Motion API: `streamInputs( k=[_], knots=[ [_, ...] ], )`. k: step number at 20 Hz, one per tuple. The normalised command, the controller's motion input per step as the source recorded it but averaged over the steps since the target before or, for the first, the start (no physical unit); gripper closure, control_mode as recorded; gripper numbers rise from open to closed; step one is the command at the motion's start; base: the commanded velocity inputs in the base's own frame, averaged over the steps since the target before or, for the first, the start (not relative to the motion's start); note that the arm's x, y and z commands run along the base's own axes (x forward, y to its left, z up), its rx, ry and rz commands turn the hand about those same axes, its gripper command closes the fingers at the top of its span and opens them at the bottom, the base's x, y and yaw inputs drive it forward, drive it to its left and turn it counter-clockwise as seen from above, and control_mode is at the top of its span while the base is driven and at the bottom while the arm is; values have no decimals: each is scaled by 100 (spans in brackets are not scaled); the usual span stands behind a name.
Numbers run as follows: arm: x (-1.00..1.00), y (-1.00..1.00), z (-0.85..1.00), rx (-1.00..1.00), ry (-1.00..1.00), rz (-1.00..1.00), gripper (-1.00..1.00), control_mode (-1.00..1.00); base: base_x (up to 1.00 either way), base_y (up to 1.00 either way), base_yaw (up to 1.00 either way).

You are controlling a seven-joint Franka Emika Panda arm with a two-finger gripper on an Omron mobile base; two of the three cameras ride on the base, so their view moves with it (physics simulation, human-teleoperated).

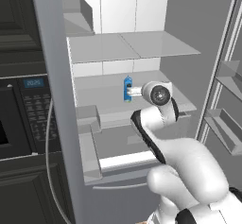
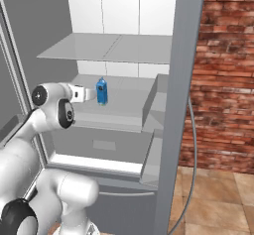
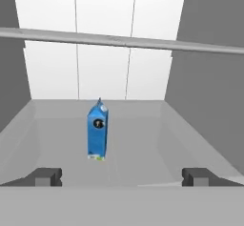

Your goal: Take a sugar cube from the saucer and place it inside the coffee. Then, grab milk from the fridge and place it next to the coffee on the counter to sweeten the coffee.

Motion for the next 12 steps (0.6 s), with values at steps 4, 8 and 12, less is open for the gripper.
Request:
streamInputs(
  k=[4,8,12],
  knots=[
    [66,6,-2,8,0,-3,-100,-100,0,0,0],
    [74,13,-9,8,1,0,-100,-100,0,0,0],
    [61,2,-15,3,0,0,-100,-100,0,0,0]
  ],
)
